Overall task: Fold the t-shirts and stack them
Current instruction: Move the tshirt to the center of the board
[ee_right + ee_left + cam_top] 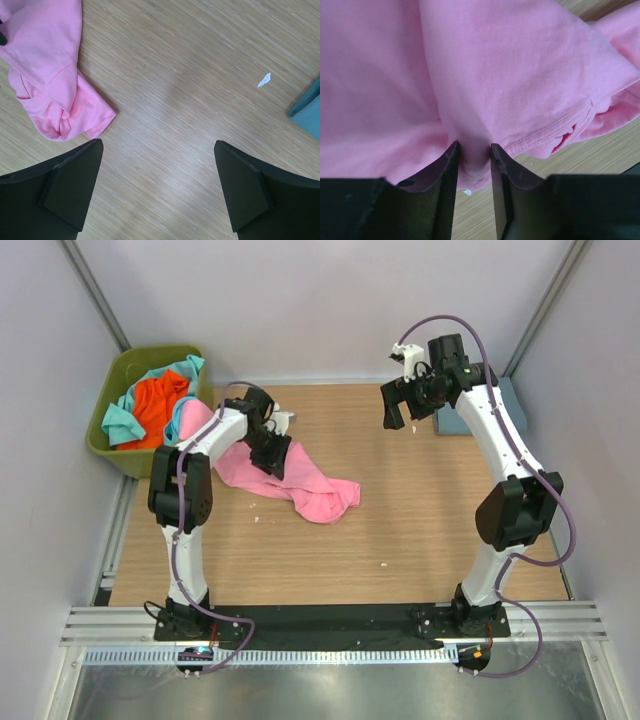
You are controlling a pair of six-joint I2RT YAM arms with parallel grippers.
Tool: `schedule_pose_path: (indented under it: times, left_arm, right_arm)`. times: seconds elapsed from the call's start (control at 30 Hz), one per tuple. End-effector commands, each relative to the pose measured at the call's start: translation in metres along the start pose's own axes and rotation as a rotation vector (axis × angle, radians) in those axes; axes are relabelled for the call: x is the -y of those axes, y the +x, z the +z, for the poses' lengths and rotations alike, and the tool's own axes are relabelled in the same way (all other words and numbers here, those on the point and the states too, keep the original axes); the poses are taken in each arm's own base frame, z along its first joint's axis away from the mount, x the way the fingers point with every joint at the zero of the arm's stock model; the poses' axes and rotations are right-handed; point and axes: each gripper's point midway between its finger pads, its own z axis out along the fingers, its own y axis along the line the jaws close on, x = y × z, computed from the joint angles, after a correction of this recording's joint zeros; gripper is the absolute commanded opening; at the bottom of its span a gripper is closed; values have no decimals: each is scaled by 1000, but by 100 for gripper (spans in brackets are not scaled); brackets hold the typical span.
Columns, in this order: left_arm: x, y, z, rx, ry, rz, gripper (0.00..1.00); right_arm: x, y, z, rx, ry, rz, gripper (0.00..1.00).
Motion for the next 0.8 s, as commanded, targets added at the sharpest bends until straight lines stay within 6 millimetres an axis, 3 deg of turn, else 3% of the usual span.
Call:
schedule_pose_path:
  times: [0.0, 0.1, 0.17, 0.23, 0.27, 0.37, 0.4, 0.53, 0.63, 0.77]
  left_arm:
    - [9, -7, -10, 13, 49, -4, 29]
    - [19, -18, -19, 40, 89, 0, 6]
    - [29, -37, -30, 106, 94, 37, 0]
    - [51, -52, -38, 143, 113, 120, 0]
    - [65, -69, -54, 187, 122, 185, 0]
    - [113, -86, -59, 194, 184, 281, 0]
    - [129, -106, -70, 245, 197, 323, 0]
    - [196, -113, -67, 255, 258, 440, 0]
    - [231, -107, -62, 255, 309, 476, 0]
    - [258, -97, -56, 236, 340, 514, 0]
  right_arm:
    - [5, -13, -12, 54, 43, -39, 100]
    - [7, -13, -15, 54, 63, -48, 100]
    - [10, -11, -17, 53, 81, -48, 100]
    - [19, -11, -21, 61, 136, -46, 100]
    - [25, -7, -20, 54, 161, -37, 100]
    - [51, -13, -37, 105, 243, 33, 100]
    - [58, -14, -41, 121, 257, 58, 100]
    - [77, -15, -63, 160, 303, 109, 100]
    - [80, -6, -71, 160, 317, 123, 100]
    - [79, 6, -77, 150, 323, 134, 100]
